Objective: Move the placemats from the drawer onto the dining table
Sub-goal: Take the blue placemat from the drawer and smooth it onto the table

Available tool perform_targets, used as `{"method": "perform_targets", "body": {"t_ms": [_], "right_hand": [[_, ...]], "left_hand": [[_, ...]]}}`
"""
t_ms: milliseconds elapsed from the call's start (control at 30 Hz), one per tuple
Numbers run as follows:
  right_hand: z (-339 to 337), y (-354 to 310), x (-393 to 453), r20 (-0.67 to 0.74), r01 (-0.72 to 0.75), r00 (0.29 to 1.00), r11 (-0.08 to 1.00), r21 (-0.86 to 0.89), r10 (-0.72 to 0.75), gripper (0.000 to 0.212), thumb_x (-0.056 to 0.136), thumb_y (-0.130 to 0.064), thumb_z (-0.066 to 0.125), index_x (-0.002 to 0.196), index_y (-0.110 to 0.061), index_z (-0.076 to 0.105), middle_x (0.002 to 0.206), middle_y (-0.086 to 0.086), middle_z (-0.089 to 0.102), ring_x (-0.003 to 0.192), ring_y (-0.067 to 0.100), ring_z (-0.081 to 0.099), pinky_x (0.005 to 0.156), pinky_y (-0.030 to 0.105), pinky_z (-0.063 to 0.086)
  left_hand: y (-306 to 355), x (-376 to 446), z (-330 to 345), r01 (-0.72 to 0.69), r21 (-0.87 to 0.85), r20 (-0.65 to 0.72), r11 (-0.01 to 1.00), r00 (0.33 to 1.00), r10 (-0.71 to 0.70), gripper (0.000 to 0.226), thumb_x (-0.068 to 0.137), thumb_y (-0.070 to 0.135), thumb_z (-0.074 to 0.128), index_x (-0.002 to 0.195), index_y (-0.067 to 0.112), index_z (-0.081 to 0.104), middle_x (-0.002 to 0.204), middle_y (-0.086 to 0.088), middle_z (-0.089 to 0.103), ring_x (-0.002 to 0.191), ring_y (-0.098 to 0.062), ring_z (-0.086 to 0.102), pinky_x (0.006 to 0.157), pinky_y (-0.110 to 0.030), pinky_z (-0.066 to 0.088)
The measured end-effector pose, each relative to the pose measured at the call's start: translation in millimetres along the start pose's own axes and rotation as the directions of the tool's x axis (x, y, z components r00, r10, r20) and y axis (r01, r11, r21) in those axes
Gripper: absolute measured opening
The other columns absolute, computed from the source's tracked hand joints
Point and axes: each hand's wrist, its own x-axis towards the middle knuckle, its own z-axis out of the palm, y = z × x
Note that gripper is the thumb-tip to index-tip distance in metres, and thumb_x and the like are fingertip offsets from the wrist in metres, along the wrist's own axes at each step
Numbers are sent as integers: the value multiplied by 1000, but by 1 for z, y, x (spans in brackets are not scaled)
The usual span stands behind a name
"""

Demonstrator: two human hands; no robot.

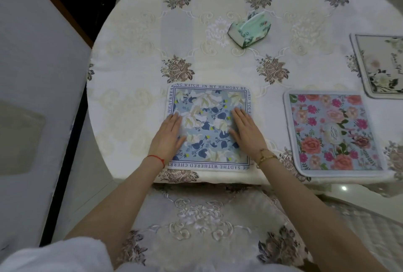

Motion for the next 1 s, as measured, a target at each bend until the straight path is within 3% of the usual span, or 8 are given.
{"method": "perform_targets", "body": {"t_ms": [133, 433, 633, 733, 1000], "right_hand": [[-5, -15, 56, 24, -6, 1000, 1000, -26, 7, 64, 101, -37, 37, 152, -11, 7, 161, 4, 4, 148, 18, 0, 120, 31, 0], [-4, -33, 123, 46, 130, 991, 991, -28, -128, 61, 102, -37, 34, 152, -9, 11, 160, 8, 7, 148, 20, 3, 120, 33, 2], [-10, 6, 91, -39, 26, 999, 1000, 14, -26, 64, 101, -42, 36, 152, -14, 9, 159, 0, 7, 147, 14, 2, 119, 27, 1], [-8, 22, 69, -67, -45, 997, 999, 18, 46, 65, 100, -41, 38, 152, -10, 13, 160, 4, 11, 147, 17, 6, 120, 30, 3], [11, 8, -5, -45, -101, 994, 994, 30, 102, 67, 100, -40, 35, 152, -8, 7, 160, 4, 4, 147, 16, -1, 120, 29, -1]], "left_hand": [[-1, 47, -5, -10, -8, 26, 1000, 1000, 10, 66, 99, 38, 40, 150, 6, 13, 159, -10, 9, 148, -23, 4, 118, -28, 0], [0, 119, -13, -64, 12, 18, 998, 998, 64, 64, 99, 40, 38, 151, 9, 13, 160, -7, 9, 148, -21, 2, 120, -31, 3], [-26, 103, -7, -46, 3, -43, 999, 998, 46, 65, 99, 41, 38, 150, 9, 16, 159, -9, 14, 147, -23, 11, 120, -33, 10], [-33, 85, -5, -20, -9, -50, 1000, 999, 19, 62, 100, 36, 38, 150, 7, 15, 159, -10, 14, 147, -22, 10, 120, -32, 11], [-19, 19, 7, 0, 31, -21, 1000, 1000, 1, 62, 100, 31, 40, 150, 5, 12, 159, -10, 10, 147, -22, 6, 120, -31, 7]]}}
